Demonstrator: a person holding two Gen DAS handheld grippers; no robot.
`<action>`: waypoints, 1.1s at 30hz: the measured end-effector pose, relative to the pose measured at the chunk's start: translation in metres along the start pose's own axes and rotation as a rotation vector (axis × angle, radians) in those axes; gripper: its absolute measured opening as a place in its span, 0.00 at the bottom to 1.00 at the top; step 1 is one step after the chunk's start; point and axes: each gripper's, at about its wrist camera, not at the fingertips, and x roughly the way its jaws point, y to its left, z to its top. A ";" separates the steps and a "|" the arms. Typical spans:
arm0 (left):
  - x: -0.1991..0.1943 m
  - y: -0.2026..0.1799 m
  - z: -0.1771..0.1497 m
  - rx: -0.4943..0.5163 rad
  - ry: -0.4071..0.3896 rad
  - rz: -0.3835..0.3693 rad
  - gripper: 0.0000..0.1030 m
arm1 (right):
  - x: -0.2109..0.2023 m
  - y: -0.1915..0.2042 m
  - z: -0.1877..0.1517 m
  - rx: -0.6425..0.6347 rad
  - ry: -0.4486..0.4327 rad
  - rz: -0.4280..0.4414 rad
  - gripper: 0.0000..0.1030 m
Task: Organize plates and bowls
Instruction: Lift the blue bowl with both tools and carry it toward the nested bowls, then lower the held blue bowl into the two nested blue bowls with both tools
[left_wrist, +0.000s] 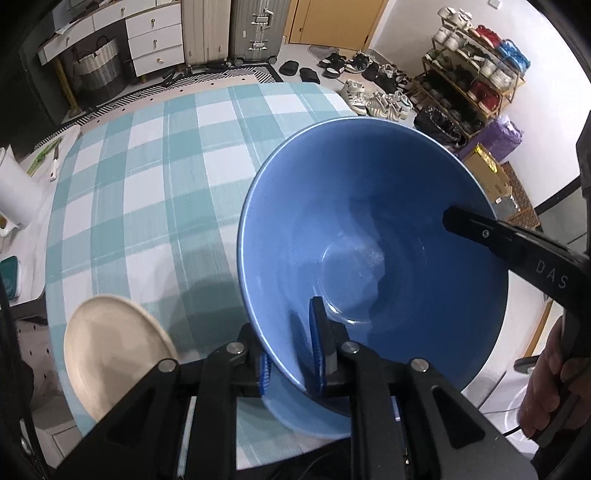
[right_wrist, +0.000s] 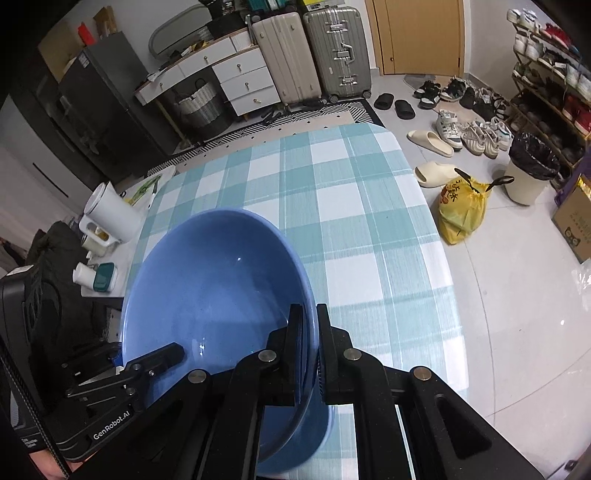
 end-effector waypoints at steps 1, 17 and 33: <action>-0.003 0.000 -0.004 -0.002 -0.010 0.005 0.16 | -0.002 0.002 -0.003 -0.002 -0.004 0.004 0.06; 0.016 -0.002 -0.065 0.029 -0.049 0.102 0.18 | 0.021 0.007 -0.064 -0.012 -0.026 0.008 0.07; 0.051 0.002 -0.093 0.077 -0.102 0.190 0.18 | 0.041 0.011 -0.102 -0.108 -0.015 -0.031 0.10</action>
